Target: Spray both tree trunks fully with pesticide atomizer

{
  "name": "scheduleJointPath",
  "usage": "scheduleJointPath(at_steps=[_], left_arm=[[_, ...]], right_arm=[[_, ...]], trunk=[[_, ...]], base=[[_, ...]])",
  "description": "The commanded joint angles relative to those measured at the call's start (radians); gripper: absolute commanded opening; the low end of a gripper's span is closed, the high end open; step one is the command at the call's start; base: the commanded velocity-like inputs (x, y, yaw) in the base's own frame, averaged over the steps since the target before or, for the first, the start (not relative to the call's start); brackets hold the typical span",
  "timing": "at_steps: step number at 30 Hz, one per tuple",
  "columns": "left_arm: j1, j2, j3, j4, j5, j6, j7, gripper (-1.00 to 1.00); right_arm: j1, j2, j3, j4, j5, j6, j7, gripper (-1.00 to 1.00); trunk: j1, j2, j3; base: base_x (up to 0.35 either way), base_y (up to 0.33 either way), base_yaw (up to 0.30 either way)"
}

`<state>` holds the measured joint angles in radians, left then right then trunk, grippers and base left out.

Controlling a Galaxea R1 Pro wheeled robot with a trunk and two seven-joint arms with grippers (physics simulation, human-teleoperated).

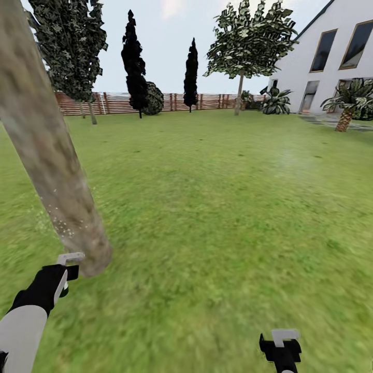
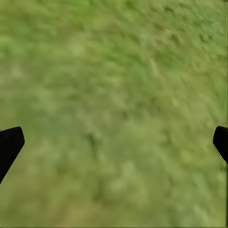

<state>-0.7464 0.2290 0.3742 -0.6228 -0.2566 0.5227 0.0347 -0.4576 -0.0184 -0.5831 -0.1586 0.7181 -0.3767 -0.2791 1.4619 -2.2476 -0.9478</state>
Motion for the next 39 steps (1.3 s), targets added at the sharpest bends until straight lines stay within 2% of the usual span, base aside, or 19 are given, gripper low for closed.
scheduleJointPath(at_steps=[1, 10, 31, 39], left_arm=[[-0.001, 0.000, 0.002, -0.002, -0.003, 0.005, 0.001, -1.00], [-0.001, 0.000, 0.002, -0.002, -0.003, 0.005, 0.001, -1.00], [-0.001, 0.000, 0.002, -0.002, -0.003, 0.005, 0.001, -1.00], [-0.001, 0.000, 0.002, -0.002, -0.003, 0.005, 0.001, -1.00]], right_arm=[[-0.001, 0.000, -0.008, 0.002, 0.011, -0.004, -0.003, 1.00], [-0.001, 0.000, -0.008, 0.002, 0.011, -0.004, -0.003, 1.00], [-0.001, 0.001, -0.008, 0.002, 0.011, -0.004, -0.003, 1.00], [-0.001, 0.000, -0.008, 0.002, 0.010, -0.005, -0.003, 1.00]], trunk=[[0.000, 0.000, -0.001], [0.000, 0.000, -0.001], [0.000, 0.000, -0.001], [0.000, 0.000, -0.001]], base=[[0.150, -0.268, 0.012], [0.151, -0.268, 0.049], [0.151, -0.268, 0.273], [0.151, -0.268, 0.024]])
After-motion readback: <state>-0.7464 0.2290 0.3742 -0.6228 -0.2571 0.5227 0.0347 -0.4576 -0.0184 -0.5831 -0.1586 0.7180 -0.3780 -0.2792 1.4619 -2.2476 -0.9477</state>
